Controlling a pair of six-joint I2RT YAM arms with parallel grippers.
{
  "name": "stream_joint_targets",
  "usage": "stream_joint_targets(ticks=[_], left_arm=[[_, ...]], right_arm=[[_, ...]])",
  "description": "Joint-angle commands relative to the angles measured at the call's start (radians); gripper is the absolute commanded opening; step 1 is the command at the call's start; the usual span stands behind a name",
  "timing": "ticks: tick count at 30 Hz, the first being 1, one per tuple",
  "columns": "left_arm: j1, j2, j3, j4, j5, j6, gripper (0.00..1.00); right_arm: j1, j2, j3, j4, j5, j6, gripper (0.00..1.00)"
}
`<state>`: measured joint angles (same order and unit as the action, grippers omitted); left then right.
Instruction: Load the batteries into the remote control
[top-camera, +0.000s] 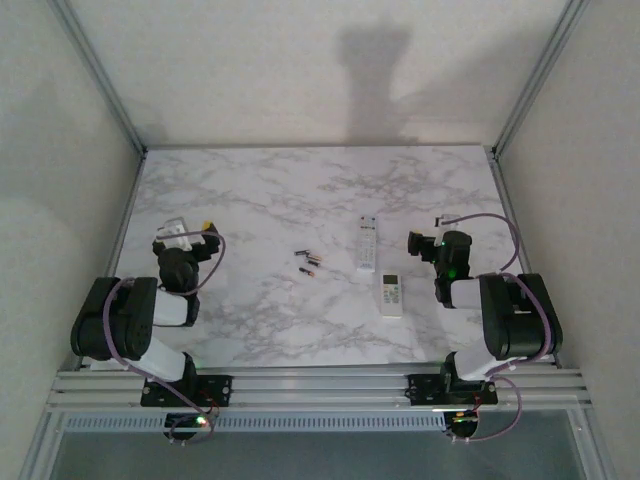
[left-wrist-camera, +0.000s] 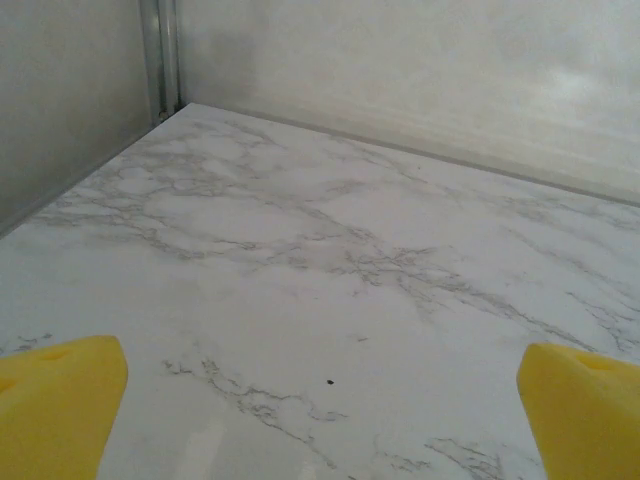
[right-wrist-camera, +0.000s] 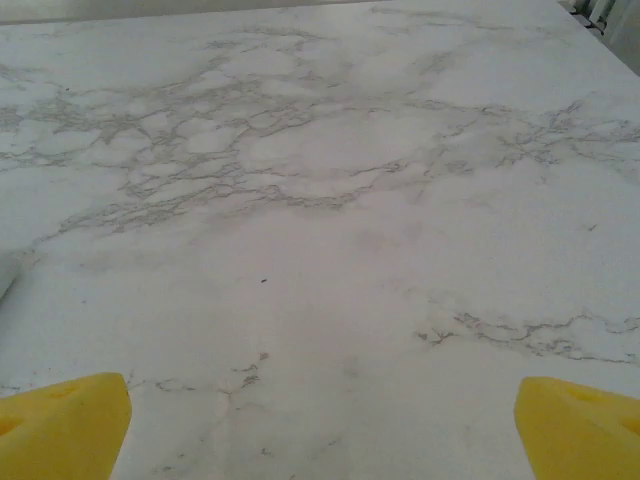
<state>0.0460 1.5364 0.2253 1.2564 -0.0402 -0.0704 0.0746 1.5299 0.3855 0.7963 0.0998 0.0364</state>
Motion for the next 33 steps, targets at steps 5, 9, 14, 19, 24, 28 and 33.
stream_joint_targets(ticks=[5, 9, 14, 19, 24, 28, 33], left_arm=[[0.009, 0.0, 0.0, 0.033, 0.017, 0.012, 1.0], [0.009, 0.001, -0.001, 0.033, 0.018, 0.012, 1.0], [0.01, -0.001, -0.002, 0.035, 0.02, 0.012, 1.0], [0.006, -0.07, 0.044, -0.101, 0.012, 0.011, 1.0], [-0.056, -0.285, 0.146, -0.451, -0.091, -0.085, 0.99], [-0.203, -0.381, 0.353, -0.867, -0.178, -0.362, 0.99], [-0.478, -0.206, 0.746, -1.34, -0.196, -0.55, 0.99]], right_arm=[[-0.004, 0.007, 0.018, 0.008, -0.014, -0.019, 0.99], [-0.005, 0.006, 0.018, 0.008, -0.013, -0.018, 0.99], [-0.005, 0.006, 0.018, 0.008, -0.015, -0.018, 0.99], [-0.005, 0.005, 0.018, 0.01, -0.014, -0.018, 0.99], [-0.005, -0.207, 0.114, -0.308, 0.033, 0.032, 0.99], [-0.003, -0.46, 0.233, -0.767, 0.085, 0.321, 0.99], [0.014, -0.563, 0.468, -1.361, -0.146, 0.523, 0.99]])
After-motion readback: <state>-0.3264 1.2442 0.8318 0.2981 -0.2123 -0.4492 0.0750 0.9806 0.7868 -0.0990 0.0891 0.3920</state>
